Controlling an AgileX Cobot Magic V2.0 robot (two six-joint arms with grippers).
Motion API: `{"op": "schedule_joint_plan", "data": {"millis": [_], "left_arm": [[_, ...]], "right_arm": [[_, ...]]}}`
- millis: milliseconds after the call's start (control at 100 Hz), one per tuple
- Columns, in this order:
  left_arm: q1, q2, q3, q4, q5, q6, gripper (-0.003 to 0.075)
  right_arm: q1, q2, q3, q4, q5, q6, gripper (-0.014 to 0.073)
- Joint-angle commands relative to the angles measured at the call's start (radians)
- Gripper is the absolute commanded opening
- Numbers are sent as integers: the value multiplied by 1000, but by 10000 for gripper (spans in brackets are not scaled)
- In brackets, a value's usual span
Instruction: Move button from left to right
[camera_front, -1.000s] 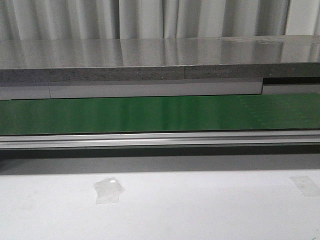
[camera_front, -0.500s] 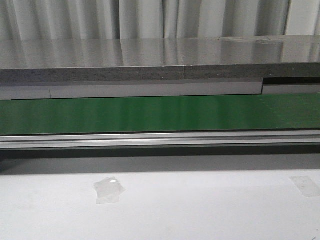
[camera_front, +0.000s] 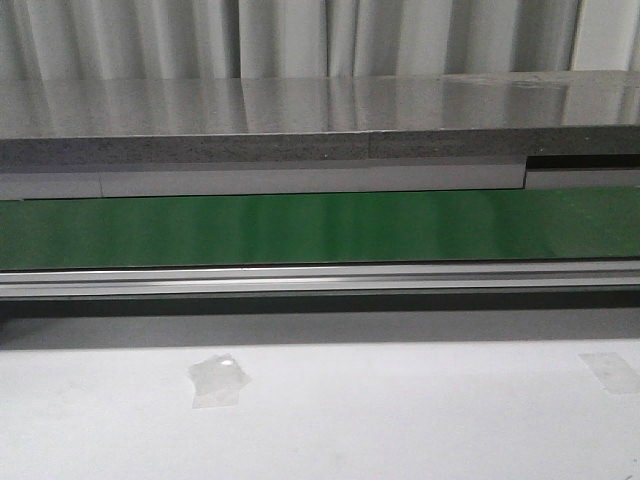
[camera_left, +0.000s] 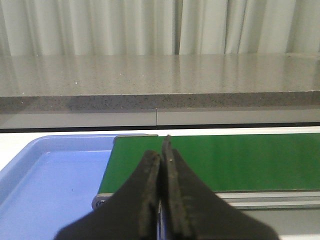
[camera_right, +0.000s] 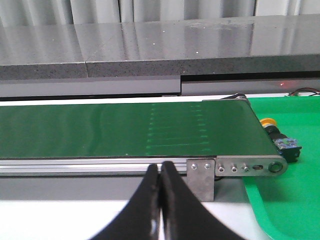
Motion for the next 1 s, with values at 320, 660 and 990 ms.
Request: {"op": "schedule_joint_plan", "data": {"millis": [320, 660, 990], "left_arm": [[-2, -35, 46, 9, -183, -11, -20], [-2, -35, 46, 9, -198, -11, -20], [-2, -35, 46, 9, -198, -11, -20]], "right_arm": [[2, -20, -15, -12, -88, 1, -68], [2, -20, -15, -12, -88, 1, -68], [2, -20, -15, -12, -88, 1, -68]]}}
